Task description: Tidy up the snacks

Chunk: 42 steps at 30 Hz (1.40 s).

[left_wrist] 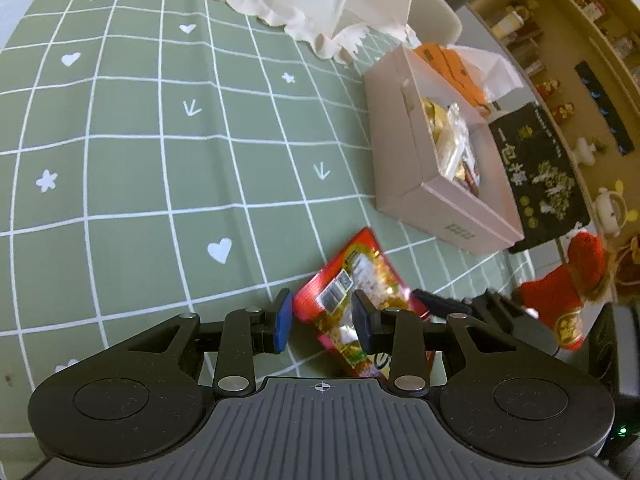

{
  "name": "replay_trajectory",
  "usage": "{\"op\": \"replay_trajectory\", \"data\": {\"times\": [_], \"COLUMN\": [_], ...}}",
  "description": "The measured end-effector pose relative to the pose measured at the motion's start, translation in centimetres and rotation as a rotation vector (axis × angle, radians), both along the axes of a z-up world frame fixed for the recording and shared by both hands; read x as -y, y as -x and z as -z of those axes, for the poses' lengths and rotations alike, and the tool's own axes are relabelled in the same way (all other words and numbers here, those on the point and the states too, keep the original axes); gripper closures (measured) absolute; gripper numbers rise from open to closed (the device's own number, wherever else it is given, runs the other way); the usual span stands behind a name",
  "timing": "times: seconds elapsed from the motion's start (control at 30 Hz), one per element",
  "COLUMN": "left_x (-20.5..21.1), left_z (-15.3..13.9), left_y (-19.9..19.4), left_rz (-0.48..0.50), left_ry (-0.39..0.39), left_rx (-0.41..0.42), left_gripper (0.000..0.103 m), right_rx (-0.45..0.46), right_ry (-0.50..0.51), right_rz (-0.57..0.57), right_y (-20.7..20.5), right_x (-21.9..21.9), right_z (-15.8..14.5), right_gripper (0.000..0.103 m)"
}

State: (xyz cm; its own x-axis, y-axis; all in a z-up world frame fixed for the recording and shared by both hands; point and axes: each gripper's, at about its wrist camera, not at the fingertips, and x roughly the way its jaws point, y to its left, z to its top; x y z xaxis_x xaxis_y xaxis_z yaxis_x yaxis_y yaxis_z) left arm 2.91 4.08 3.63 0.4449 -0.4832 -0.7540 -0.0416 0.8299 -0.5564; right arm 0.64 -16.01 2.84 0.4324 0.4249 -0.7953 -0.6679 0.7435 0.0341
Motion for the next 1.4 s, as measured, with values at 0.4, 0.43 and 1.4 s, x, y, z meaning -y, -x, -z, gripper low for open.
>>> {"op": "replay_trajectory", "data": {"times": [0.4, 0.43, 1.4], "left_x": [0.1, 0.3, 6.3], "left_z": [-2.8, -3.2, -0.5], "left_y": [1.9, 2.2, 3.8], "left_rz": [0.017, 0.03, 0.152], "left_ry": [-0.034, -0.055, -0.362], "left_rx": [0.079, 0.095, 0.246], "left_gripper": [0.067, 0.067, 0.067], "right_rx": [0.069, 0.095, 0.191], "right_ry": [0.025, 0.019, -0.141], "right_rz": [0.179, 0.194, 0.54], "right_y": [2.4, 2.5, -5.3], "right_x": [3.8, 4.3, 10.0], "right_z": [-3.8, -4.8, -5.6], "right_gripper": [0.039, 0.039, 0.022]}}
